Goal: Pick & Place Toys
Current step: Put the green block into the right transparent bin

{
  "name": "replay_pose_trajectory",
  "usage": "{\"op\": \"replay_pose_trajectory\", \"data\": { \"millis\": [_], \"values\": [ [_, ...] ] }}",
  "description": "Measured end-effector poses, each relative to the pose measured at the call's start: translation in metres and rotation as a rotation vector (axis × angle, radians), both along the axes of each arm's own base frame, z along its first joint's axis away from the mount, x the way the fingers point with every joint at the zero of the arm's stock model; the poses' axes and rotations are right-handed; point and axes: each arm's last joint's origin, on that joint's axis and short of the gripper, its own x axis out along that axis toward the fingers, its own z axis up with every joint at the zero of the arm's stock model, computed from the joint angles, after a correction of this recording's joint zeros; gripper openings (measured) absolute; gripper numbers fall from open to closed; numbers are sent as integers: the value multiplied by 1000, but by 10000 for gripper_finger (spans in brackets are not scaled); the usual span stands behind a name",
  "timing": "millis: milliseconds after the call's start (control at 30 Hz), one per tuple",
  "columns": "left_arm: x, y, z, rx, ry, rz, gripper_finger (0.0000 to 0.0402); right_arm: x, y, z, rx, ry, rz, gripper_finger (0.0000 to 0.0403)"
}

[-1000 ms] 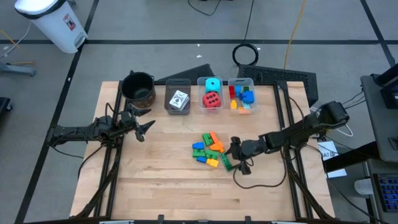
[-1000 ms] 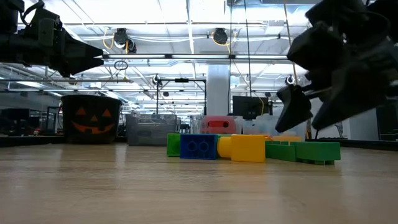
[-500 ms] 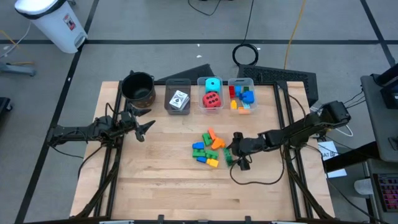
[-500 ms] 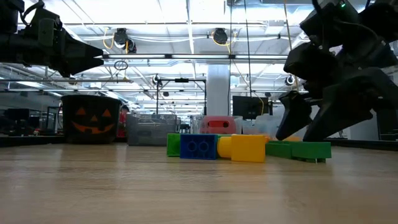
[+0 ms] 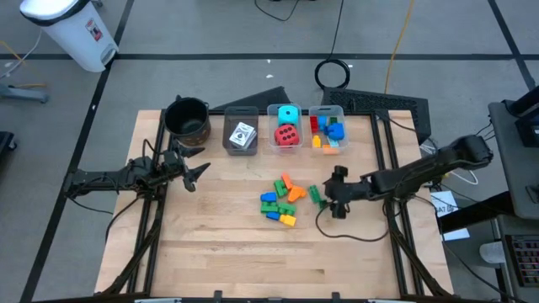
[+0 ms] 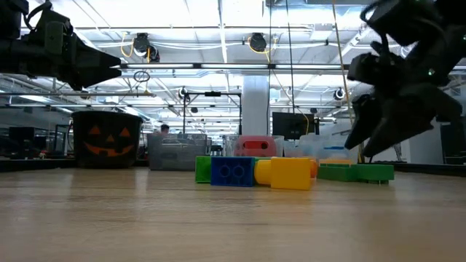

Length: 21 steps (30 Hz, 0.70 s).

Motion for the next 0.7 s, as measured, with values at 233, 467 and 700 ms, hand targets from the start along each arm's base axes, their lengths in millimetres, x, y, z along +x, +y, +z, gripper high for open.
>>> {"op": "replay_pose_trajectory", "data": {
  "millis": [233, 467, 700],
  "values": [
    [0, 0, 0, 0, 0, 0, 292, -5, 5, 12, 130, -60, 45, 304],
    [0, 0, 0, 0, 0, 0, 292, -8, 8, -9, 112, -4, 103, 286],
    [0, 0, 0, 0, -1, 0, 292, -9, 9, -21, 121, 24, 136, 252]
  ]
}}
